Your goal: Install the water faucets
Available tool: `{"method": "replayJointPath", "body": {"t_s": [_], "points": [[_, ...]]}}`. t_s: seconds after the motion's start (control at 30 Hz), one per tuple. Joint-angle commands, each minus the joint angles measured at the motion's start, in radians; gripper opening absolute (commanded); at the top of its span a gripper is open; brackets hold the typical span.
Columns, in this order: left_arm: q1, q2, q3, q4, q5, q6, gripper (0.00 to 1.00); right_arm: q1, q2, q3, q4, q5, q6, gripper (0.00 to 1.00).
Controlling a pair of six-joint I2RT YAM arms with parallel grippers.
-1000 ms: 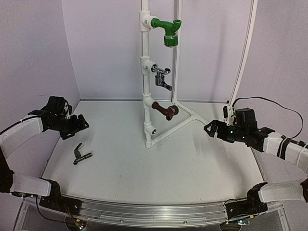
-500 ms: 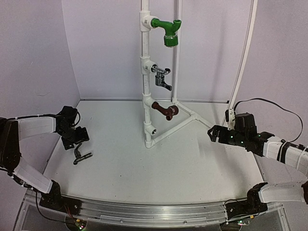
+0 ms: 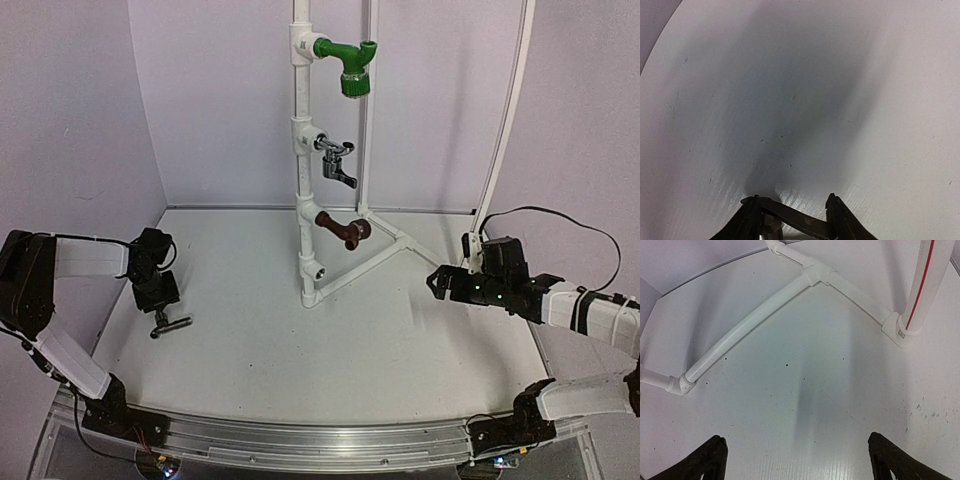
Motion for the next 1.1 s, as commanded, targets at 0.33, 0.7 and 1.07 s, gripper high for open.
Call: {"method": "replayJointPath", "body": {"t_s": [0.33,0.7,1.07], "points": [[-0.030,-0.108,0.006,0.009,0.024,0.027,0.10,0.004,0.001,0.003,0.053,-0.081,-0.010,0.98],[-0.032,-0.404,-0.101,0.326,0.613,-0.117,0.00,0.083,0.016,-0.024,0.183,-0.260,0.026,0.98],[-0.448,-0.385,-0.130,1.019,0.830,-0.347,0.00,0.362,0.119,-0.052,0.657,-0.487,0.171,0.98]]}}
